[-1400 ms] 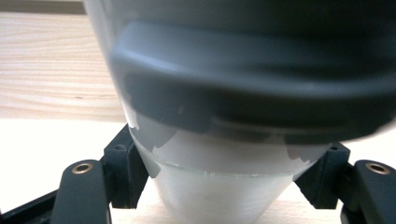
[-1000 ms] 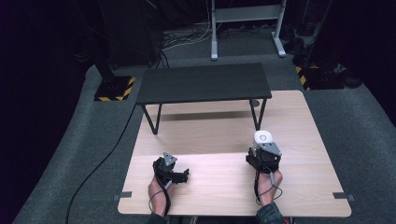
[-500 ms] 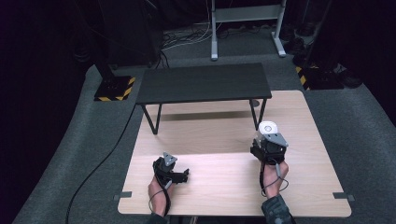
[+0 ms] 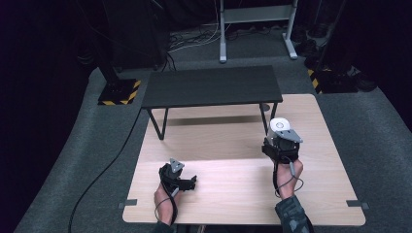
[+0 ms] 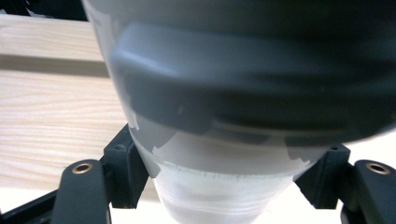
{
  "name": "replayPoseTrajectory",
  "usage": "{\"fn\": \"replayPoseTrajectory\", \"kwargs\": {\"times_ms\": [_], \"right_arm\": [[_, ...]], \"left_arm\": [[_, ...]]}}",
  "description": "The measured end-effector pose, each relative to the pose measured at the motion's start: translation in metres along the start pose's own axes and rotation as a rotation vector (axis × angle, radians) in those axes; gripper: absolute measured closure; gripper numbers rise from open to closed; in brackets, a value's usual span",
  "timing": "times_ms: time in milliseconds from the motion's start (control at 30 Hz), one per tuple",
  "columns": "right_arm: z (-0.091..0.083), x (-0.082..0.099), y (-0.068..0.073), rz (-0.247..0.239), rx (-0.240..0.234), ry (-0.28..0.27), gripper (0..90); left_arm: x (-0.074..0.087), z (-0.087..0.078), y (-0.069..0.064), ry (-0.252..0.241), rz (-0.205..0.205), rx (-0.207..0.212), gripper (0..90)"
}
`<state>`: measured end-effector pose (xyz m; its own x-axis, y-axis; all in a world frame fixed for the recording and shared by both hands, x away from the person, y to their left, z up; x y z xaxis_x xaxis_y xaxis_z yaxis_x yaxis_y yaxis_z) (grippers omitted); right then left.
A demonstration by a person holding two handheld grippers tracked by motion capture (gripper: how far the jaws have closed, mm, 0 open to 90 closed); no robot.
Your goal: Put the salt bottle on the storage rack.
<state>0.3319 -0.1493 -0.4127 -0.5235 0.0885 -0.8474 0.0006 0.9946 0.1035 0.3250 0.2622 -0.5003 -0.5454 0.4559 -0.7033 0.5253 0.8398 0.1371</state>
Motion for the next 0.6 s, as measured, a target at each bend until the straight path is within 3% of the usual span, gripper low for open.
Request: {"fn": "replayPoseTrajectory", "kwargs": {"times_ms": [600], "right_arm": [[-0.009, -0.041, -0.001, -0.048, -0.007, -0.035, 28.8]], "left_arm": [[0.0, 0.0, 0.0, 0.0, 0.002, 0.001, 1.2]]}}
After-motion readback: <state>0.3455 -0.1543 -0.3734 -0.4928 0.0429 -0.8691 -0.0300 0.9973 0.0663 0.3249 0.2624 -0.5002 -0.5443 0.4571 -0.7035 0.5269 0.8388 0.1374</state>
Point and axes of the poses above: each handheld gripper's, and its own axes: z roughly forward along the jaws, x roughly out of its underside, y roughly to its left, the point moved 4 cm from there along z, roughly forward along the jaws, and after that the axes turned 8 degrees about z, right-handed, at the moved point
